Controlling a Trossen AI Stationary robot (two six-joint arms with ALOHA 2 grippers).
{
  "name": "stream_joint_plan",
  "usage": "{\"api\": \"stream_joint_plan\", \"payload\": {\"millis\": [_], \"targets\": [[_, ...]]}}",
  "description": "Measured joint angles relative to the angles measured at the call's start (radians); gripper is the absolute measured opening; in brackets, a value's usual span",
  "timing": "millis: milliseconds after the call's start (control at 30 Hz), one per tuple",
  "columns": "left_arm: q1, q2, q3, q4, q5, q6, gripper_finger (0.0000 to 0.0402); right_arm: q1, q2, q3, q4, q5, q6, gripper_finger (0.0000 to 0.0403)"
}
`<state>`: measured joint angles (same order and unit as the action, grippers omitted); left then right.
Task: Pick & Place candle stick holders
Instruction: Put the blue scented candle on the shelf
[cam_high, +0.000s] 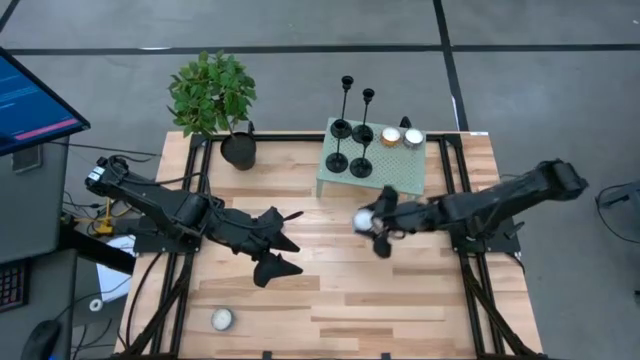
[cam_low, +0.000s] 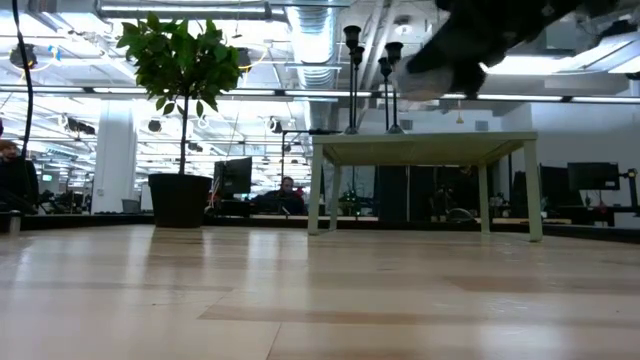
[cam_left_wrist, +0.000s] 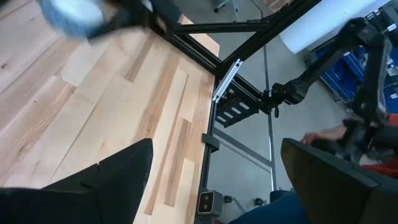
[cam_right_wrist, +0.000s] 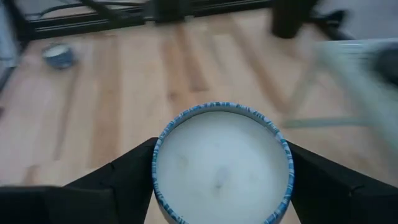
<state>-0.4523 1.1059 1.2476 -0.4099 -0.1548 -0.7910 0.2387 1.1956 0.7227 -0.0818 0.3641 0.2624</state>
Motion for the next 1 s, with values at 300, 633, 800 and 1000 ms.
{"api": "stream_joint_plan", "payload": {"millis": [300,633,800,1000], "targets": [[0.0,0.0,0.0,0.007,0.0,0.0,0.0355,-0.207,-0.315,0.0,-0.312,0.106,-0.016,0.0292],[0.0,0.0,0.0,0.016,0.0,0.0,0.0355,-0.513,-0.306,-0.002,-0.334,0.014,-0.066,0.0292],[0.0,0.0,0.0,0.021,0.0,0.0,0.0355,-0.572,-0.252,-0.002,-0.323,-0.066,-0.079,0.0292],[0.0,0.0,0.0,0.023,0.0,0.0,0.0355,-0.574,-0.184,-0.002,-0.321,-0.08,-0.09,0.0292]]}}
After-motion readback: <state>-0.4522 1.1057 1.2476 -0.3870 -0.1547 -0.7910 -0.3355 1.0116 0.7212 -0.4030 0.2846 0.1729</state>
